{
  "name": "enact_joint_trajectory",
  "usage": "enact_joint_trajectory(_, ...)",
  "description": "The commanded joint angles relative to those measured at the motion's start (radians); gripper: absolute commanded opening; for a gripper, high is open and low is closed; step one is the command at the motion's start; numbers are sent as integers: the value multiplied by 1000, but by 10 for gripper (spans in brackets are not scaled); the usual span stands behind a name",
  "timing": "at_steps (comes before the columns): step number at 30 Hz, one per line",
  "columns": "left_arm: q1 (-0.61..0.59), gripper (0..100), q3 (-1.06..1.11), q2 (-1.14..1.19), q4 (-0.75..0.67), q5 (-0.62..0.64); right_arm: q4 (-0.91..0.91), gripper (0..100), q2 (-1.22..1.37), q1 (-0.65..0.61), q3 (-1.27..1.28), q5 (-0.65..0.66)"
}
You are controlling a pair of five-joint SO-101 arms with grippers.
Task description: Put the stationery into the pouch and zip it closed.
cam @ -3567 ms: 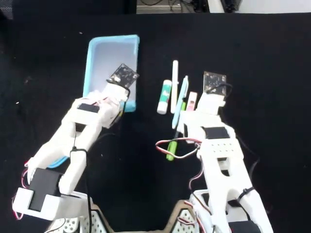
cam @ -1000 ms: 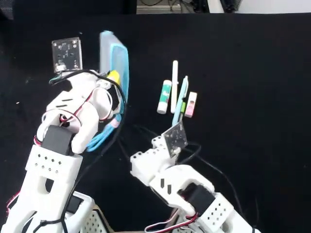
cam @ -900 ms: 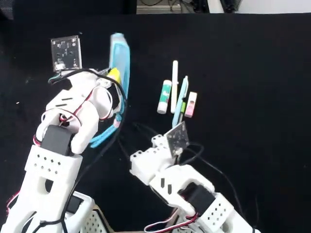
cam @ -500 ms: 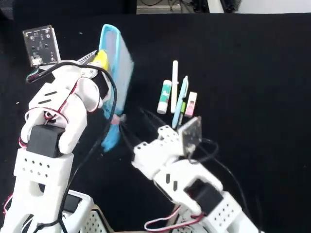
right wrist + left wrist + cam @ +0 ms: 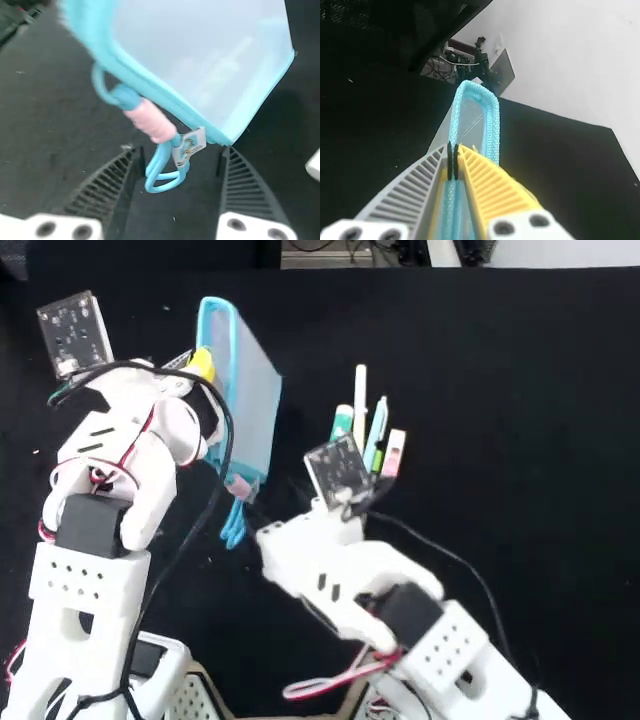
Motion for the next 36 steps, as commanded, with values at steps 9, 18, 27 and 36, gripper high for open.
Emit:
enact_joint_trajectory(9,-8,30,41,-3,-5,17,-437,245,-200,-63,340,-9)
enact_joint_trajectory(18,27,30,48,-3,-6,17,-454,247,-199,-112,326,-8)
enact_joint_trajectory(27,82,30,67,-3,-83,11,-488,247,-199,-43,332,-6)
enact_joint_trajectory(36,87,30,79,-3,-89,11,-551,246,-110,41,332,60)
